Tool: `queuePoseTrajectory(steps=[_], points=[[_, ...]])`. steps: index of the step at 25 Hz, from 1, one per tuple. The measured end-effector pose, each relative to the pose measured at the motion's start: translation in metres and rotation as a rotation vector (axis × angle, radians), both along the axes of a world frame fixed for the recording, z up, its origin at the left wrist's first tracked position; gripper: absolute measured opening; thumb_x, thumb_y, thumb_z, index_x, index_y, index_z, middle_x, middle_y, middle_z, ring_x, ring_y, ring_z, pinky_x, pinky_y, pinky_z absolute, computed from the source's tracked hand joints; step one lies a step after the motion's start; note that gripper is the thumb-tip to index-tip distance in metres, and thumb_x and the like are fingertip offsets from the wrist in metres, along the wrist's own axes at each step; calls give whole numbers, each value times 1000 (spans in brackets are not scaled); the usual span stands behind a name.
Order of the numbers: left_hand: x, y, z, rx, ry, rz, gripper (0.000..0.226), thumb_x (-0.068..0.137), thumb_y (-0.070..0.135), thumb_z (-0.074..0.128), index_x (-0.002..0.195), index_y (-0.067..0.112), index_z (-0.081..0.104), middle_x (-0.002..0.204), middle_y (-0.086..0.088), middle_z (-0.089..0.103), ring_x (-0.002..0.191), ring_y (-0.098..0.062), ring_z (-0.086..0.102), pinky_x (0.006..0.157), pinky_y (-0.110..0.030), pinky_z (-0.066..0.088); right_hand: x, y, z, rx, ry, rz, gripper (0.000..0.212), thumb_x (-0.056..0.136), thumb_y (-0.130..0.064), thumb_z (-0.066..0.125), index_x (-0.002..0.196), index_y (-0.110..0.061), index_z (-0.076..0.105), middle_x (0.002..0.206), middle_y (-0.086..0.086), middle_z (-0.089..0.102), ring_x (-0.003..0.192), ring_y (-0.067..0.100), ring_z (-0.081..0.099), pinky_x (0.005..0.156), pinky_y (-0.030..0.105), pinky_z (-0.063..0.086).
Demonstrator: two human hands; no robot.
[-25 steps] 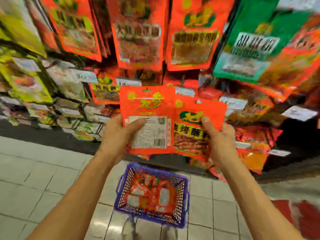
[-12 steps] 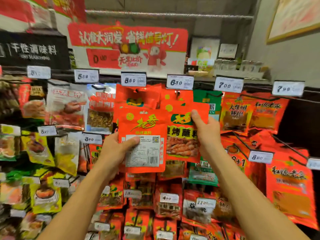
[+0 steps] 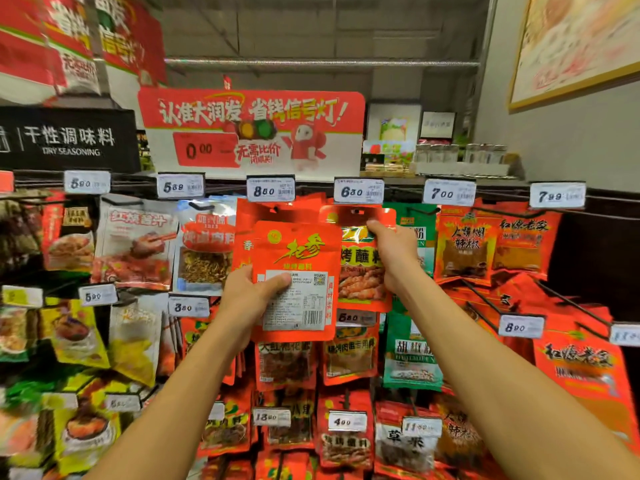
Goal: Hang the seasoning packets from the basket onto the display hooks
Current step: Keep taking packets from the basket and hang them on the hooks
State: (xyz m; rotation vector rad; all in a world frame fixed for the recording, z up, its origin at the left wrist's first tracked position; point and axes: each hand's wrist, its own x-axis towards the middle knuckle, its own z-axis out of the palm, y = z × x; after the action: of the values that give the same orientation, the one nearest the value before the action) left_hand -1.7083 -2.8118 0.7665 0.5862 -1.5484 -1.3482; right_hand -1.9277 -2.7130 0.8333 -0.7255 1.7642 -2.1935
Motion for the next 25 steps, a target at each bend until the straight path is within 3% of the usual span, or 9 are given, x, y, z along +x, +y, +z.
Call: queuePoseTrajectory(steps=[2,6,10,13,18,20,21,23,25], points=[[-2,0,3,0,5,-7,12,82,13,80,91,16,73,85,5,79,74,-10,76,52,-17,55,-1,-4,1,-10,-16,-25,25,83,-31,73,63,-20,62,76,8,73,82,34,71,76,45,55],[-9,3,7,-5,7,-27,12,84,10,78,92,15,72,83,7,79,72,-9,75,51,-17,54,-2,-8,3,-10,-3,-77,38,78,-36,72,51,-21,50,51,-7,55,61,21,53,61,35,38],[-17,4,7,-10,4,-35,12,85,11,78,94,14,71,84,6,79,73,-10,75,53,-19,55,-9,-8,-2,18,50,-123,47,78,-52,75,49,-20,57,50,-9,59,56,19,55,57,34,38],[-24,4,6,-18,-21,-43,16,85,11,77,99,10,71,88,2,79,78,-14,76,60,-25,57,-12,-15,1,53,47,-150,52,83,-49,74,45,-20,53,41,-13,50,54,19,47,52,33,31],[-33,9,13,36,24,-65,13,85,10,77,96,10,70,85,0,79,79,-20,77,62,-32,58,-17,-15,-3,198,116,-138,41,88,-57,66,82,-17,62,86,3,64,84,26,58,72,36,44],[-38,13,15,138,104,-153,9,85,6,74,91,9,67,81,-4,78,76,-23,76,58,-32,58,-15,2,-13,119,283,-281,40,86,-51,70,108,-20,59,108,1,61,98,20,57,83,37,46],[-41,16,16,205,143,-235,8,84,6,73,86,9,66,81,-6,78,77,-24,76,58,-34,59,-13,11,-18,48,377,-334,37,85,-46,72,110,-25,55,111,-1,58,98,18,55,82,35,45],[-50,25,19,308,176,-444,11,77,10,76,82,7,67,87,-11,75,81,-26,74,65,-38,60,-3,24,-21,-62,413,-94,22,86,-35,74,99,-30,57,108,3,62,90,20,57,76,32,45],[-59,42,19,375,156,-655,33,68,16,80,95,0,72,94,-15,71,83,-28,70,75,-40,59,10,29,-20,-38,219,465,10,87,-29,69,94,-22,69,101,12,67,88,30,58,80,42,46]])
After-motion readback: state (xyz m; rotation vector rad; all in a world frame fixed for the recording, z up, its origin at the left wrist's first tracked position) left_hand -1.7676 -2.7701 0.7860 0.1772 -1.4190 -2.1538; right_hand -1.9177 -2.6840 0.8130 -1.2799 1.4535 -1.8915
